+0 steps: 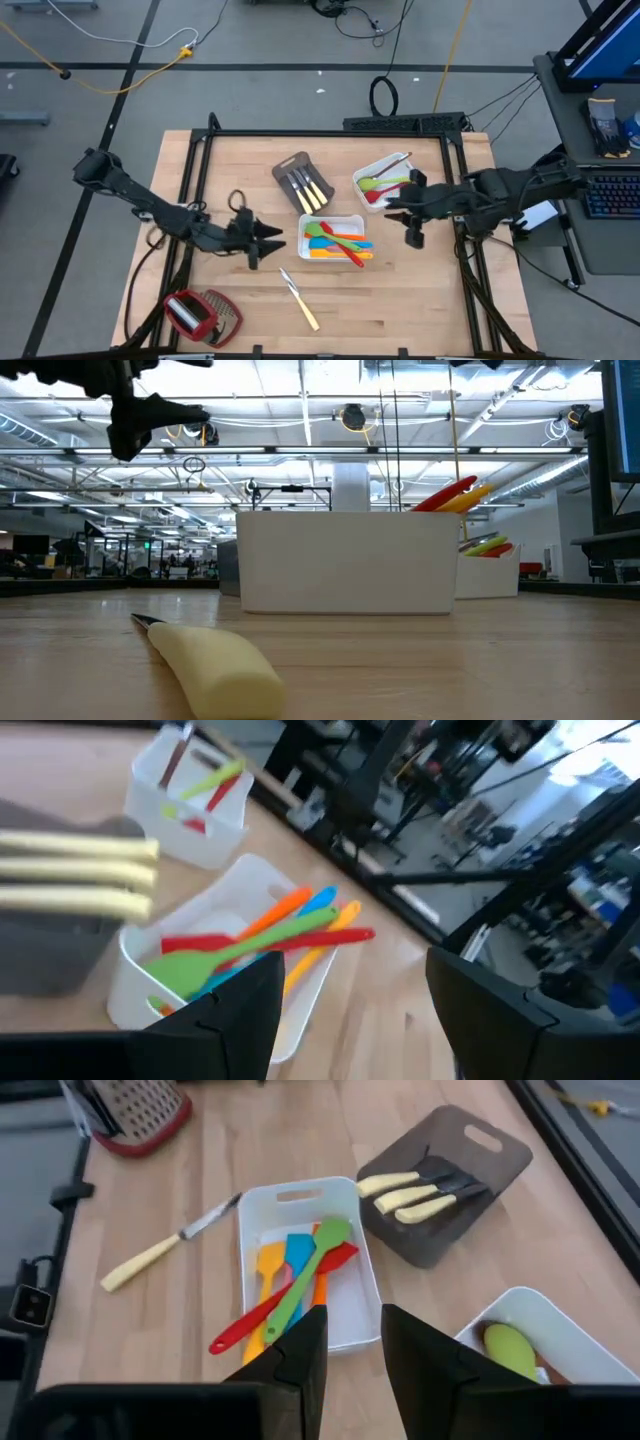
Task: Pick & Place Kitchen Items
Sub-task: Put the yellow knife into the black bin
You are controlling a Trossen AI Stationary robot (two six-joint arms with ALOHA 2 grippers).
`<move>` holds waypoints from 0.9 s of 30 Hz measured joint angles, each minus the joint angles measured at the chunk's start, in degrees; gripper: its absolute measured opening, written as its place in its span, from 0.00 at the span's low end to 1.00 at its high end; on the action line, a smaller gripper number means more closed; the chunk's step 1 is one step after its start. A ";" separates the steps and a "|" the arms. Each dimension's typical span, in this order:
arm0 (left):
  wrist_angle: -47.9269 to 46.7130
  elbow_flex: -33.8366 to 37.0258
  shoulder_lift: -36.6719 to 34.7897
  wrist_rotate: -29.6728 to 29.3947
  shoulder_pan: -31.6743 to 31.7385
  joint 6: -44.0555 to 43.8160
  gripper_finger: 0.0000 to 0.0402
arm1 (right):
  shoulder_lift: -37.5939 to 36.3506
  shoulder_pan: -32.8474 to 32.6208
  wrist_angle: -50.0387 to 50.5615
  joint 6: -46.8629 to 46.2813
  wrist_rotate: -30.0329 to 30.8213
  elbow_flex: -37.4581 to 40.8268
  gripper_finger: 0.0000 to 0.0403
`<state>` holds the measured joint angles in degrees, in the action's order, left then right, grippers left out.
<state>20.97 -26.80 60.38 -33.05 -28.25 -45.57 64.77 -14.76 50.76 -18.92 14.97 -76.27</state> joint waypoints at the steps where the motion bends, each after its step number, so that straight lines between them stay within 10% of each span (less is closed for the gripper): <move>1: -1.37 -1.46 1.86 0.16 0.00 -1.11 0.62 | -2.04 -0.15 -1.68 0.02 0.00 2.28 0.22; 16: -36.31 -27.30 21.67 21.19 1.36 -31.29 0.62 | -28.28 -0.36 -19.69 1.62 -0.05 30.02 0.22; 27: -37.68 -35.57 29.60 31.56 -0.61 -58.68 0.62 | -35.23 -0.36 -19.69 3.65 -0.03 32.15 0.22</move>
<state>-16.70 -62.37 89.98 -1.49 -28.86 -104.25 29.54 -15.11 31.07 -15.27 14.94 -44.12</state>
